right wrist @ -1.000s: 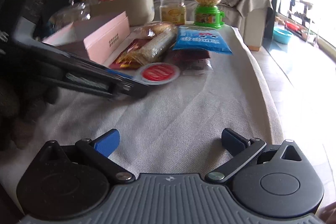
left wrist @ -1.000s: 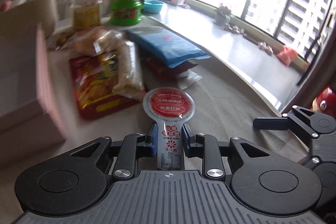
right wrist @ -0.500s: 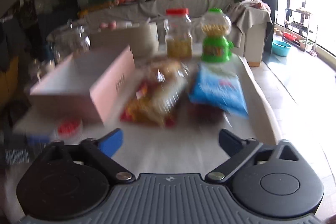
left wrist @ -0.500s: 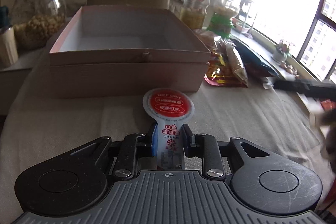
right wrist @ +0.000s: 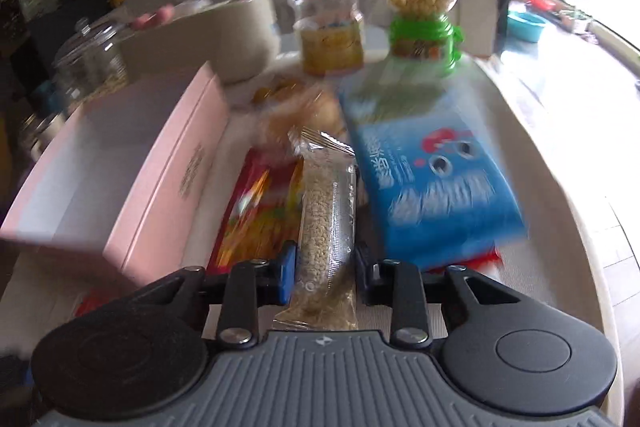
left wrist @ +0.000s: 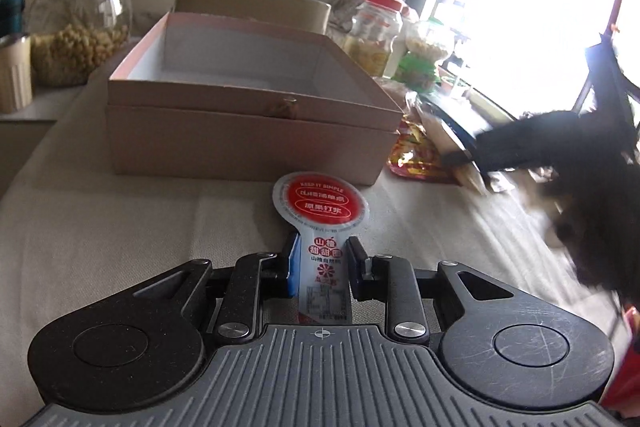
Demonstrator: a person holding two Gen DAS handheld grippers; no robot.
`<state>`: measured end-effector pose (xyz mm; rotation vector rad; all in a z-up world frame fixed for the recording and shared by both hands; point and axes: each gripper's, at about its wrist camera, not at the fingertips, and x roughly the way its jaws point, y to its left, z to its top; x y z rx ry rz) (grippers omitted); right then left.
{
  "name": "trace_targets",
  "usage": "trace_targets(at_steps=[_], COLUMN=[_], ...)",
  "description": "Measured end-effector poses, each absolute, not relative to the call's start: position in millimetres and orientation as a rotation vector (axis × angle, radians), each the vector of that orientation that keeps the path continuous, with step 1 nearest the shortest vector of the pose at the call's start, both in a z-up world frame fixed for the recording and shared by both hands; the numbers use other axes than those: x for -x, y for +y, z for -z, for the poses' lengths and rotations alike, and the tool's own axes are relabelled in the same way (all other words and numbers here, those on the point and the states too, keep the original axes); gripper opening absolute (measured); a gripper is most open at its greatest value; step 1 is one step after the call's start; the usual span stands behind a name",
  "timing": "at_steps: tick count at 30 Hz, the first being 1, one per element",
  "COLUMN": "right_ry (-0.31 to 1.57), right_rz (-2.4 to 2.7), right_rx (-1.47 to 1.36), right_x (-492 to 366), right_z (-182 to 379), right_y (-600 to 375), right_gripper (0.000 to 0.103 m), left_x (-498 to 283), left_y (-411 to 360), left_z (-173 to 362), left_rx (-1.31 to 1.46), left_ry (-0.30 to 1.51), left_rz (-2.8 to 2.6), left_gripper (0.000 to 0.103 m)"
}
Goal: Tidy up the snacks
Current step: 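Grasp the clear-wrapped grain bar with the right tool while the left tool holds the yogurt pack, then carry both snacks to the pink box and release them inside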
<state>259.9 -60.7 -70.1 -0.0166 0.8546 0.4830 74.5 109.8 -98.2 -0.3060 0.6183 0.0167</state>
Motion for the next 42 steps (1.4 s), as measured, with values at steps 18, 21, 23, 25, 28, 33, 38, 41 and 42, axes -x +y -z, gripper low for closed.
trace_targets(at_steps=[18,21,23,25,28,33,38,41,42], right_ry=[0.786,0.744,0.746,0.759,0.797,0.793,0.793,0.799,0.802], right_rz=[-0.680,-0.677,-0.687,-0.691,-0.687,-0.719,-0.729,-0.734,-0.743], right_rx=[0.252,0.252,0.219,0.195,0.179,0.212,0.191,0.163,0.151], right_x=[-98.6,-98.3,-104.8,-112.8,-126.2,-118.4,-113.9,-112.3,-112.1], right_z=[60.1,56.4,55.6,58.1,69.2,71.8,65.9,59.4,56.5], right_y=[-89.7,-88.9,-88.0,-85.3,-75.1,-70.4,-76.8,-84.1,-86.8], right_gripper=[0.065,0.065,0.065,0.065,0.050,0.030,0.029,0.029,0.029], left_x=[-39.6,-45.8,-52.7,-56.3,-60.2,-61.1,-54.2,-48.4,-45.3], left_y=[70.3,68.3,65.5,60.1,58.3,50.0,50.8,54.5,55.6], left_z=[78.9,76.6,75.6,76.3,76.4,75.3,74.8,72.5,70.3], left_rx=[0.210,0.237,0.239,0.233,0.205,0.143,0.168,0.205,0.209], left_ry=[0.838,0.857,0.865,0.868,0.866,0.869,0.854,0.844,0.831], left_rz=[0.143,0.114,0.107,0.108,0.117,0.112,0.105,0.103,0.102], left_gripper=[0.027,0.027,0.028,0.028,0.028,0.027,0.027,0.027,0.027])
